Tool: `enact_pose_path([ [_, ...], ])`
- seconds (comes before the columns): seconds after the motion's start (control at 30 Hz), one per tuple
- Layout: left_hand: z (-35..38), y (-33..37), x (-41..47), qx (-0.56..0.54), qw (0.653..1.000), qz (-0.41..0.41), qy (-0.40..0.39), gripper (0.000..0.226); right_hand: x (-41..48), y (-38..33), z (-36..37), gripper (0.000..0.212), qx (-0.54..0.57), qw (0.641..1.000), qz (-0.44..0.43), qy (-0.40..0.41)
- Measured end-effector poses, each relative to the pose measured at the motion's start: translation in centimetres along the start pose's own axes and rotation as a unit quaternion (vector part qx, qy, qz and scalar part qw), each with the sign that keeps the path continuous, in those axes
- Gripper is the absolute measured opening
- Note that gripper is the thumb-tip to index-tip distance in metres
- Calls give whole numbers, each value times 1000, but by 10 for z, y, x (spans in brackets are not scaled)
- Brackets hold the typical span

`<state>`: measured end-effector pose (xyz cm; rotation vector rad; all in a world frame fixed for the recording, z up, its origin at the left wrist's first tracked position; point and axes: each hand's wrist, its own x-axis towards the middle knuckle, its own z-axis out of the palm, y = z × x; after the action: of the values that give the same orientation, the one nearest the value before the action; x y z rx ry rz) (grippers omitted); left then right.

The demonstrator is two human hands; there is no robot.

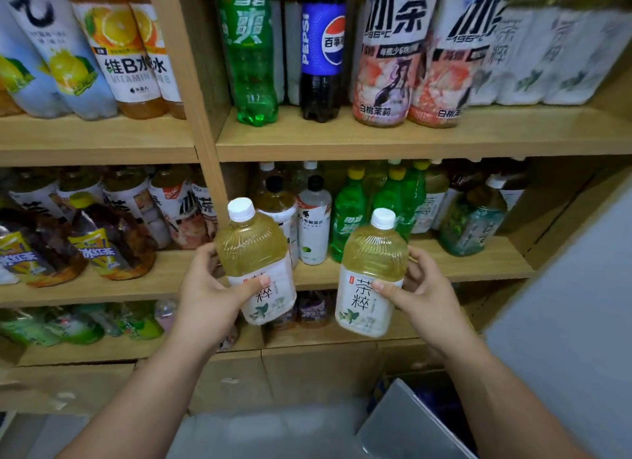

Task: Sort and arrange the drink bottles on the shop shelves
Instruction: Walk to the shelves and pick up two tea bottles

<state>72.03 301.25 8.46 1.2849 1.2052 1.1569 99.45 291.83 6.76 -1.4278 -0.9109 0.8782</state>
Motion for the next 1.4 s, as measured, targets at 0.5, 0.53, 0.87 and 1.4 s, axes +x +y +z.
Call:
enact_pose_path([
  [0.5, 219, 129, -75, -28, 992, 96, -78, 60, 12, -110, -215, 62, 12, 990, -142, -11],
  [0.53, 229, 141, -76, -31, 990, 107, -83, 62, 13, -120, -224, 60, 17, 988, -152, -6],
  [0.87, 320, 236, -47, -55, 978, 167, -115, 57, 50, -220, -296, 51, -1, 973, -228, 39],
  [1.4, 378, 242, 37, 26, 971, 180, -152, 41, 152, -224, -311, 45, -41, 974, -210, 66],
])
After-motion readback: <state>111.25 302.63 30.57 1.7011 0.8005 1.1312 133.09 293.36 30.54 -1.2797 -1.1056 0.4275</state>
